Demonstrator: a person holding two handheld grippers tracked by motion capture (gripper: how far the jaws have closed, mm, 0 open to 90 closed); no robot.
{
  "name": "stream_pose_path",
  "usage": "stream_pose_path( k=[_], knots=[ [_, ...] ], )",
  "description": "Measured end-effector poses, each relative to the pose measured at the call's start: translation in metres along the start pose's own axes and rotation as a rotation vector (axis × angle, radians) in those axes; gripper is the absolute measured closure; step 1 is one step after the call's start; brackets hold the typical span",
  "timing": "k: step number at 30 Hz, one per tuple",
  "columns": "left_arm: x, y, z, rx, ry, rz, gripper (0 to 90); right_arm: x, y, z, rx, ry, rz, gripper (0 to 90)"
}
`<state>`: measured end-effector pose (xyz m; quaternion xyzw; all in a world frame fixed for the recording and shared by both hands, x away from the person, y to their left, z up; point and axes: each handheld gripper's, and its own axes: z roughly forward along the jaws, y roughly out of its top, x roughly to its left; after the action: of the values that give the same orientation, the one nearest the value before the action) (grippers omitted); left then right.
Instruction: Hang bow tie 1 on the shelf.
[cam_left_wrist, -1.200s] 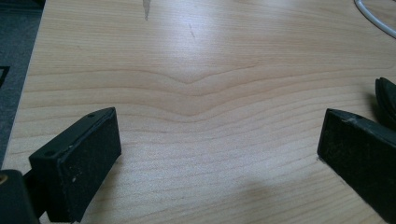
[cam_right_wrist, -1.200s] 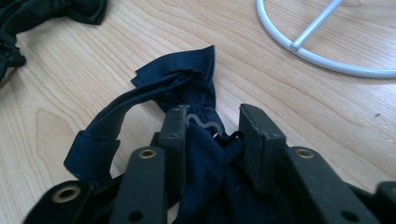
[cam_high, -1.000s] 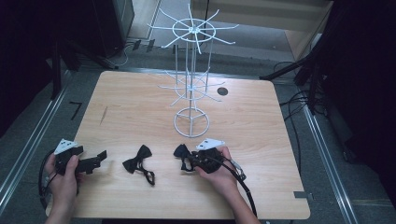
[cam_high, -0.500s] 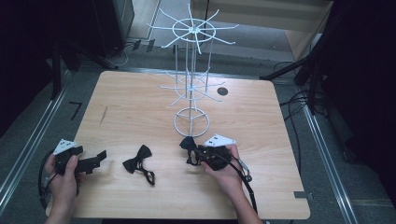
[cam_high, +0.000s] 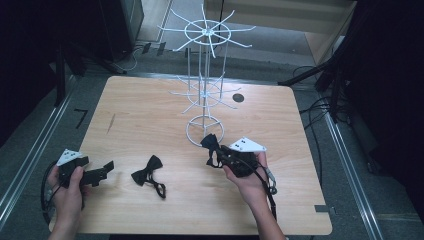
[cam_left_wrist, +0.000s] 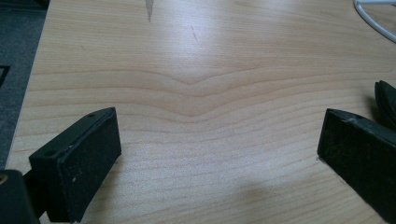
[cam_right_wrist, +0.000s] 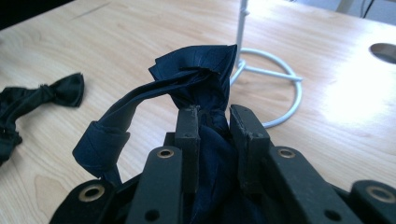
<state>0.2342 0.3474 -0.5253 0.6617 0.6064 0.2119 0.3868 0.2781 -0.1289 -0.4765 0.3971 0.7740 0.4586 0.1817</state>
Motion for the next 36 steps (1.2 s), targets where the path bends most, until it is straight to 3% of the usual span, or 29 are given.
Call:
stream_pose_path(
  k=[12,36],
  knots=[
    [0.0,0.0,0.0,0.001,0.0,0.001,0.0,-0.005,0.016,-0.02,-0.085,-0.066,0.034,74.7],
    [0.0,0.0,0.0,0.0,0.0,0.001,0.0,-0.046,0.043,-0.049,-0.175,-0.191,0.12,74.6]
  ],
)
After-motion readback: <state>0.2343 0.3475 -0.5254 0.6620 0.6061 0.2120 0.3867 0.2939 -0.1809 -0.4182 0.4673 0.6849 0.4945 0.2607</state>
